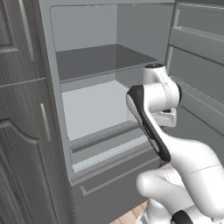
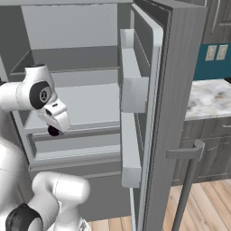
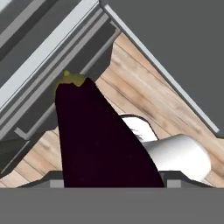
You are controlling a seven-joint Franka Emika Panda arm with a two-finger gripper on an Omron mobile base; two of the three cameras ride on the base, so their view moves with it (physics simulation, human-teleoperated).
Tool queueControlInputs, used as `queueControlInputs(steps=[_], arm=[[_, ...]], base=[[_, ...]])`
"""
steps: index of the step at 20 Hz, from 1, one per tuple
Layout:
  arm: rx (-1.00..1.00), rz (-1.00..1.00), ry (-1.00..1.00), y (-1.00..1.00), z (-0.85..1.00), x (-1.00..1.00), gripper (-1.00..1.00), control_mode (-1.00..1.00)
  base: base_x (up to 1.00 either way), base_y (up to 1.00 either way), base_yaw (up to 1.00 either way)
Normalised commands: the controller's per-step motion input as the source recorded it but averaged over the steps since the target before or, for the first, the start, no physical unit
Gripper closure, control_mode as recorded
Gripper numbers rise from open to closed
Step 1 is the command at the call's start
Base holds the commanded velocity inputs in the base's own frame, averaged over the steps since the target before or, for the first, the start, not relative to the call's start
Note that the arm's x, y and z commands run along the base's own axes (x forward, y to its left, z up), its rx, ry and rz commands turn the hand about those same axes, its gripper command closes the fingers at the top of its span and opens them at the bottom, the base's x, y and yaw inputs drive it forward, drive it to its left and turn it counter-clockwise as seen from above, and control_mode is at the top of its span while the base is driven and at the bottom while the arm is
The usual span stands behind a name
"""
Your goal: Place the cold items (avocado and eggplant) from the fridge in one tupperware on the dining counter. Place the warm items (kebab skewer and hot dog) in the stove area in another tupperware.
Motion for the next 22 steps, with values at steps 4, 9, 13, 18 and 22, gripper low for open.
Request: queueControlInputs(steps=[4, 9, 13, 18, 22], arm=[[0.12, 0.05, 0.03, -0.75, -0.27, 0.03, 1.00, -1.00], [0.00, 0.00, 0.02, -0.01, -0.05, 0.00, 1.00, -1.00], [0.00, 0.00, 0.00, 0.00, -0.05, -0.12, 1.00, -1.00], [0.00, 0.00, 0.00, 0.00, -0.09, -0.33, 1.00, 1.00], [0.00, 0.00, 0.00, 0.00, 0.00, 0.00, 1.00, 1.00]], base=[[0.00, 0.00, 0.00], [0.00, 0.00, 0.00], [0.00, 0.00, 0.00], [-0.36, 0.01, -0.01], [-1.00, 0.01, -0.09]])
